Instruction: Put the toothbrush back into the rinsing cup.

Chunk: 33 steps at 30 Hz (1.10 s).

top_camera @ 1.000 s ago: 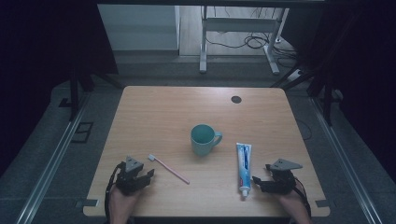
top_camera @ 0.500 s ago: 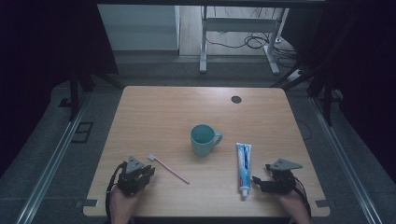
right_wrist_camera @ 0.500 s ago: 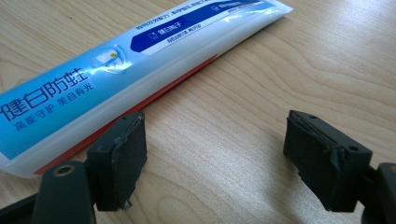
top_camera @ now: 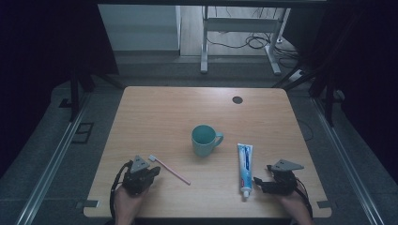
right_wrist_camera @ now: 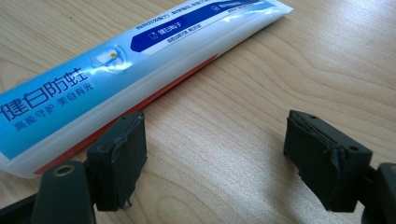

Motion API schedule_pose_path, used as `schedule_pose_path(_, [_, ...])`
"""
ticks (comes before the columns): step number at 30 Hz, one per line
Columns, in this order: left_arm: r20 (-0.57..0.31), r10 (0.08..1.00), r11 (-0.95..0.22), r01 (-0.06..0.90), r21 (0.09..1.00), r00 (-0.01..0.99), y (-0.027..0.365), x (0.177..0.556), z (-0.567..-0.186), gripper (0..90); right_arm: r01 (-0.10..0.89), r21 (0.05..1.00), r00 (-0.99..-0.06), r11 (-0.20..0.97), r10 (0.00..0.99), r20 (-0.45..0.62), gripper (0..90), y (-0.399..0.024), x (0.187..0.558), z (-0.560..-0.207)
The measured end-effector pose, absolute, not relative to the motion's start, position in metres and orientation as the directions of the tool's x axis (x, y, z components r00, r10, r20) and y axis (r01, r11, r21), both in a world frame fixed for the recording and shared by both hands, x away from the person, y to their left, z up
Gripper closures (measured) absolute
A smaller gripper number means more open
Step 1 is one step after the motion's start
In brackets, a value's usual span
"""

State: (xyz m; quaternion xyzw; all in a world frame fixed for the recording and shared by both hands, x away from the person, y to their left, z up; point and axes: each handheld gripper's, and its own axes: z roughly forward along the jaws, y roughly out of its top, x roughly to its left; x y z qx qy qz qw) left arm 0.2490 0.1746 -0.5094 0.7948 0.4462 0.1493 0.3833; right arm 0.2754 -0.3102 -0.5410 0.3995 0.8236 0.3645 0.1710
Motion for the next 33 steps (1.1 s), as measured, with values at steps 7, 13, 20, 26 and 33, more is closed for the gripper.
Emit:
schedule_pose_path(7, [-0.096, 0.792, -0.357, 0.585, 0.728, 0.603, 0.157, 0.255, -0.511, 89.6, 0.533, 0.737, -0.624, 0.416, 0.781, 0.009, 21.1, -0.31, 0.276, -0.541])
schedule_pose_path(13, [-0.093, 0.772, -0.384, 0.577, 0.721, 0.629, 0.143, 0.259, -0.514, 89.5, 0.532, 0.737, -0.624, 0.417, 0.781, 0.009, 21.1, -0.31, 0.276, -0.541])
schedule_pose_path(20, [-0.105, 0.75, -0.395, 0.57, 0.72, 0.653, 0.13, 0.265, -0.517, 89.5, 0.532, 0.737, -0.625, 0.417, 0.781, 0.009, 21.1, -0.31, 0.276, -0.541])
schedule_pose_path(26, [-0.122, 0.73, -0.403, 0.568, 0.717, 0.672, 0.117, 0.269, -0.52, 89.5, 0.529, 0.737, -0.626, 0.42, 0.78, 0.006, 21.1, -0.31, 0.276, -0.541])
schedule_pose_path(33, [-0.114, 0.711, -0.446, 0.571, 0.689, 0.693, 0.103, 0.271, -0.527, 89.5, 0.529, 0.737, -0.626, 0.42, 0.779, 0.006, 21.1, -0.31, 0.276, -0.541])
